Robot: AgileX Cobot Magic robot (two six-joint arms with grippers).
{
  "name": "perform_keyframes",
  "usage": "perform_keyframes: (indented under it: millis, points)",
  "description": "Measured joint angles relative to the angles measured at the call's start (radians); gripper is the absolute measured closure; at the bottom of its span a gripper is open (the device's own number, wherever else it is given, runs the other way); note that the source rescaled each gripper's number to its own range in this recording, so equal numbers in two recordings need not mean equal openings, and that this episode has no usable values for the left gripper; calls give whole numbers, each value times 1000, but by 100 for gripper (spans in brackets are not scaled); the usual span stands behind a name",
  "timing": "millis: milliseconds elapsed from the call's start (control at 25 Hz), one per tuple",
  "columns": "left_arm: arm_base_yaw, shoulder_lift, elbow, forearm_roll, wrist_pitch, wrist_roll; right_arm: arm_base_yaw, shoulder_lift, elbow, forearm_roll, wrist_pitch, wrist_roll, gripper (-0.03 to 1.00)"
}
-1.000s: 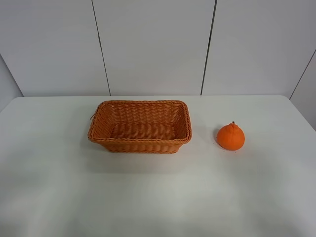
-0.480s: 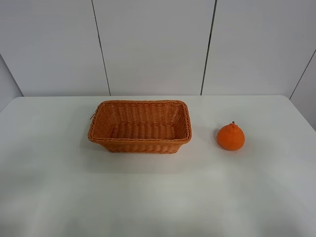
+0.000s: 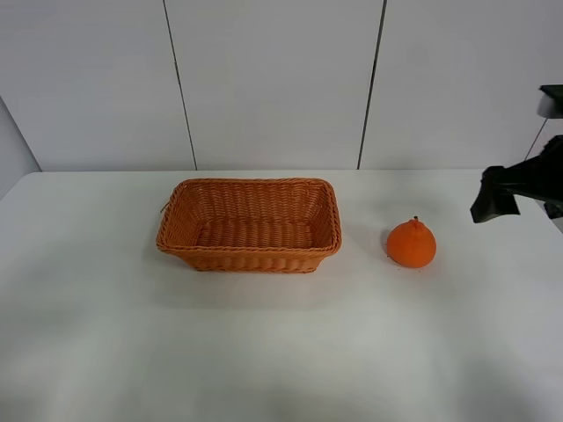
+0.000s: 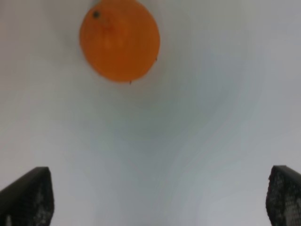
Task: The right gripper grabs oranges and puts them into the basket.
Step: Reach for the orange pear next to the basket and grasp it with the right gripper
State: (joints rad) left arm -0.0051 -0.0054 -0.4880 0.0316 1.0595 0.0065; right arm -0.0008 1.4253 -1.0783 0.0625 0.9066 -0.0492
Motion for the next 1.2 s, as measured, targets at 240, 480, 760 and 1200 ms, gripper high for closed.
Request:
perform_keyframes:
  millis: [240,480,760,1200]
  points:
    - [0,0,0,0,0,0,11,356,-266,-2,127,-7,-3]
    - [0,0,0,0,0,0,82,498,-394,-6,164,-11,-3]
    - [0,0,0,0,0,0,96,554,-407,-19,83,-7,-3]
    - [0,0,0,0,0,0,96,735,-407,12,-52,-6,-3]
